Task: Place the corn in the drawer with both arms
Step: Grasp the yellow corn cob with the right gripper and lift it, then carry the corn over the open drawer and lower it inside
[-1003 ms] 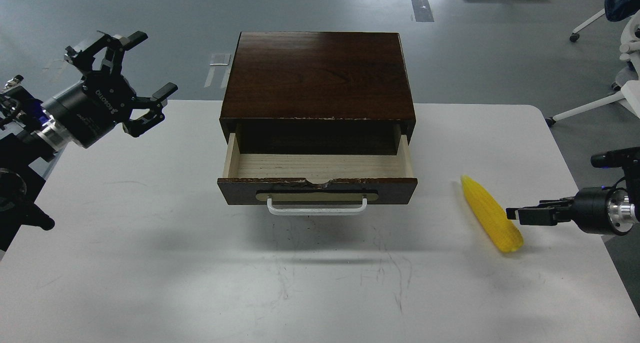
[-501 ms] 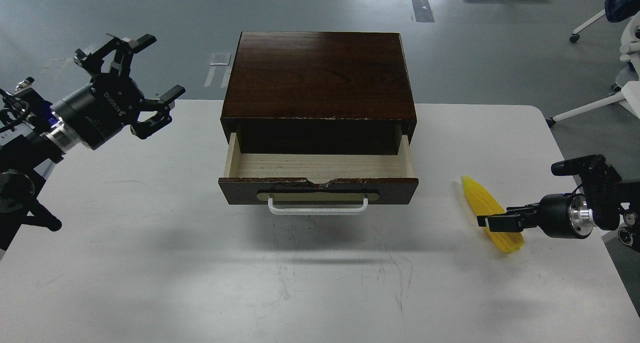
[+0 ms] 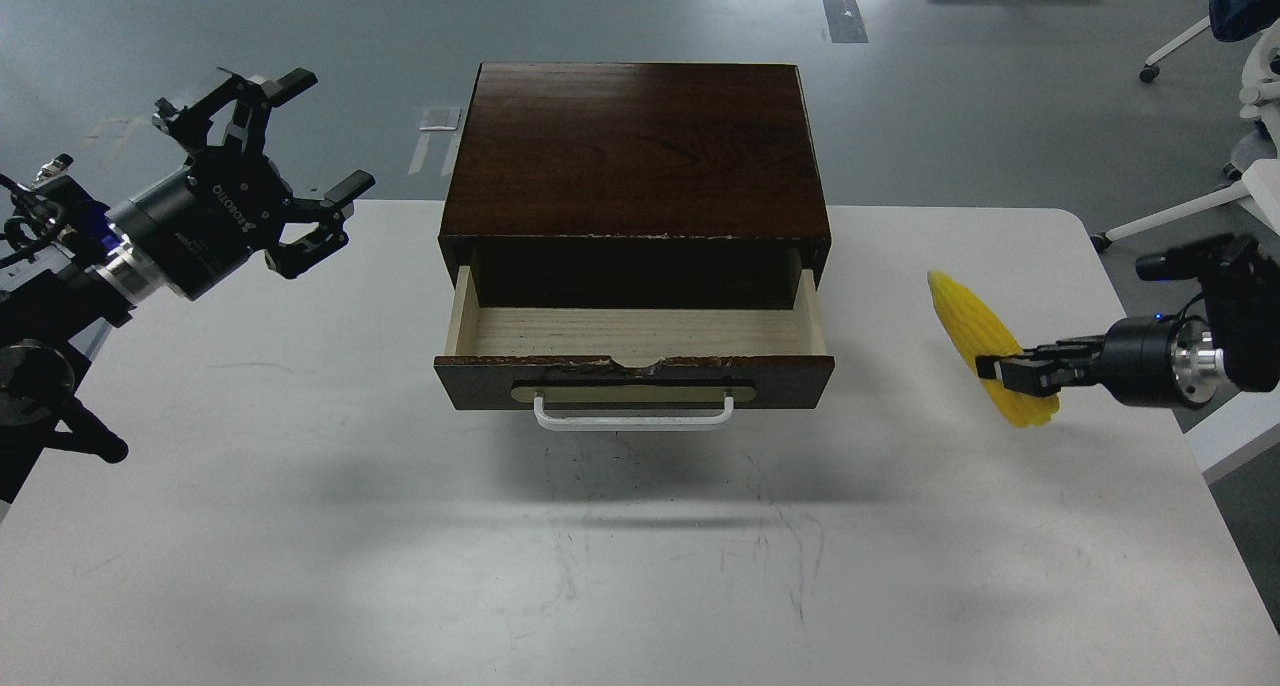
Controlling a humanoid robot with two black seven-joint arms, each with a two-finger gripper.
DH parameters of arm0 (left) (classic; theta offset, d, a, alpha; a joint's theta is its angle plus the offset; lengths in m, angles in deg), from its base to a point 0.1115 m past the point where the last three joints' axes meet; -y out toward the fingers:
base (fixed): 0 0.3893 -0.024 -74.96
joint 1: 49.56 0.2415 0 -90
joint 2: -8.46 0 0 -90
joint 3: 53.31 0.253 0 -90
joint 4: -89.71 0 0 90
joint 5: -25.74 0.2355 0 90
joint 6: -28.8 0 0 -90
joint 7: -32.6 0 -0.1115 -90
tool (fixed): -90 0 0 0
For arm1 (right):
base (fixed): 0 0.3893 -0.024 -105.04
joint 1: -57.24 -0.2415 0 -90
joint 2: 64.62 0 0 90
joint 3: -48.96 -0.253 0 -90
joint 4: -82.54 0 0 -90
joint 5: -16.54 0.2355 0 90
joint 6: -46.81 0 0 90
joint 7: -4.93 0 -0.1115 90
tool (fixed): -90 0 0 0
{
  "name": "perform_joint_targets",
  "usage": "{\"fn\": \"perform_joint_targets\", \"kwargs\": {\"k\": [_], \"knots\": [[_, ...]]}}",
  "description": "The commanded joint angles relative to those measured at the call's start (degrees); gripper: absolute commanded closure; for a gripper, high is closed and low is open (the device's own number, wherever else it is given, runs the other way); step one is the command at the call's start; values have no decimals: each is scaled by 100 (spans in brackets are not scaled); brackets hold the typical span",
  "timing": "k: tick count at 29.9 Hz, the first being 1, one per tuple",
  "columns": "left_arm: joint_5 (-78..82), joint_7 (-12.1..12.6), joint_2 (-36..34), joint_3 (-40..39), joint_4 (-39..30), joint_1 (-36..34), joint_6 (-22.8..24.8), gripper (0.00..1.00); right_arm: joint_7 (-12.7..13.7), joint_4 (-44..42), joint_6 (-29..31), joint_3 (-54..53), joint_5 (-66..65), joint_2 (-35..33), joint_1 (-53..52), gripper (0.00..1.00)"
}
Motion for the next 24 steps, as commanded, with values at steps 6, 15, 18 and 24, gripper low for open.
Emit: {"fn": "perform_joint_targets", "kwargs": {"k": [6, 15, 18, 24], "knots": [[-1, -1, 104, -43, -1, 0, 0, 2, -2, 366, 316, 1272, 324, 703, -2804, 96], [8, -1, 122, -140, -1, 0, 0, 2, -2, 304, 281, 2328, 597, 2935, -4054, 96], [8, -1, 122, -149, -1, 0, 0, 2, -2, 296, 254, 2486, 597, 3480, -4098, 96], [8, -1, 86, -149, -1, 0, 0, 2, -2, 252, -211, 2882, 580, 4105, -4098, 95]]}}
